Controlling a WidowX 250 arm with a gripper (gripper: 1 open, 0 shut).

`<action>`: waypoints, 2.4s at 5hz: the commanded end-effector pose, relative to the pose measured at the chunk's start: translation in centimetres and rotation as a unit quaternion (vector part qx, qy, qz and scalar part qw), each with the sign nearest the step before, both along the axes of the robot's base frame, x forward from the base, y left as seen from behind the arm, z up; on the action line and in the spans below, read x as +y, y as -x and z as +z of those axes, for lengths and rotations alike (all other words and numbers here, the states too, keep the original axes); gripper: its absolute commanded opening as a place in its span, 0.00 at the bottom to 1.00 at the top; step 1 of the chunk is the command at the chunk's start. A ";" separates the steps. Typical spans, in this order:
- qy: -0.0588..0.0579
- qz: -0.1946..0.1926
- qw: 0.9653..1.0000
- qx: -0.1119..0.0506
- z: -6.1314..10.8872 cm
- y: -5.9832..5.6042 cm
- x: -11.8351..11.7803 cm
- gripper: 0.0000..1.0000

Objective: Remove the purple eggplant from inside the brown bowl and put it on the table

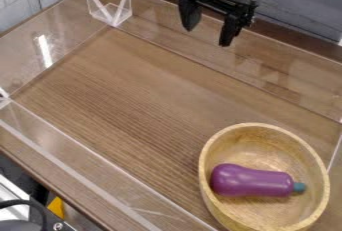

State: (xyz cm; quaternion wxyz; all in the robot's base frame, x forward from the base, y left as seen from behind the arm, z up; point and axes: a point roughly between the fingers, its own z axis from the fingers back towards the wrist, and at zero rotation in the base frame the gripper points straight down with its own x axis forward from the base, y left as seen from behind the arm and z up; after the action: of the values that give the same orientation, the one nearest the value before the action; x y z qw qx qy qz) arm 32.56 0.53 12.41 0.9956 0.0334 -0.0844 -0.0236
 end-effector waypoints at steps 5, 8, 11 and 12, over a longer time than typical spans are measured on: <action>0.001 0.007 1.000 -0.030 2.4 -0.4 1.0 1.00; 0.001 0.007 1.000 -0.030 3.0 0.0 0.1 1.00; 0.002 -0.006 1.000 -0.013 2.4 1.0 0.6 1.00; 0.004 -0.026 1.000 -0.002 1.5 1.3 0.2 1.00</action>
State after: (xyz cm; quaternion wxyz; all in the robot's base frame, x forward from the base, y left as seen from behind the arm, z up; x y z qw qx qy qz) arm 31.01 0.79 12.97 0.9961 0.0269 -0.0711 -0.0447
